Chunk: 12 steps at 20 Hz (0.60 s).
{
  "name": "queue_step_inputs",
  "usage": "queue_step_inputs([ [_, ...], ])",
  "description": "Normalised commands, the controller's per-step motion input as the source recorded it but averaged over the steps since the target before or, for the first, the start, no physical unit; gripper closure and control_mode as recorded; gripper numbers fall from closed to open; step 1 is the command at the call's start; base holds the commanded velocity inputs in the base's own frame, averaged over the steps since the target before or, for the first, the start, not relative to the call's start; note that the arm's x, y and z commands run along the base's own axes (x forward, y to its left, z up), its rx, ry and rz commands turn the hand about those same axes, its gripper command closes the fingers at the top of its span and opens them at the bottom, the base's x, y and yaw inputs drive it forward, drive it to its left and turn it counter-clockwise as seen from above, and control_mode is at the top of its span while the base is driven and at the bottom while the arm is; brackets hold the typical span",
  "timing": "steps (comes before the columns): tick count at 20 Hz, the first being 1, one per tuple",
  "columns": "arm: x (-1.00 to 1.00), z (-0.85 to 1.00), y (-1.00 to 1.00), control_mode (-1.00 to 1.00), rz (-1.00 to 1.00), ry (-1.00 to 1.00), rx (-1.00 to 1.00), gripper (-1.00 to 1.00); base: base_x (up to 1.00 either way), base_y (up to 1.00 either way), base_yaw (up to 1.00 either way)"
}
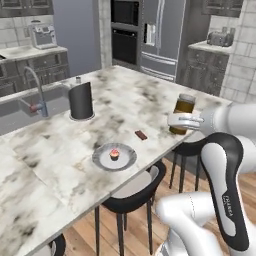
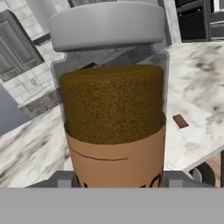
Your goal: Take the cinnamon bottle from the cabinet and place it on the dining table, next to the plate with the cupcake. Then take the chocolate from the dining counter and place it on the cupcake plate.
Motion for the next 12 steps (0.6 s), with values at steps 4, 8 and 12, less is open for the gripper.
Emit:
queue_step_inputs([
  [4, 0.00, 0.00, 0.00, 1.00, 0.00, 0.00, 0.00, 1.00, 0.17, -0.69, 0.13],
  [8, 0.00, 0.00, 0.00, 1.00, 0.00, 0.00, 0.00, 1.00, 0.18, -0.68, 0.15],
  [12, 0.00, 0.00, 0.00, 1.00, 0.00, 0.00, 0.00, 1.00, 0.22, -0.58, 0.28],
])
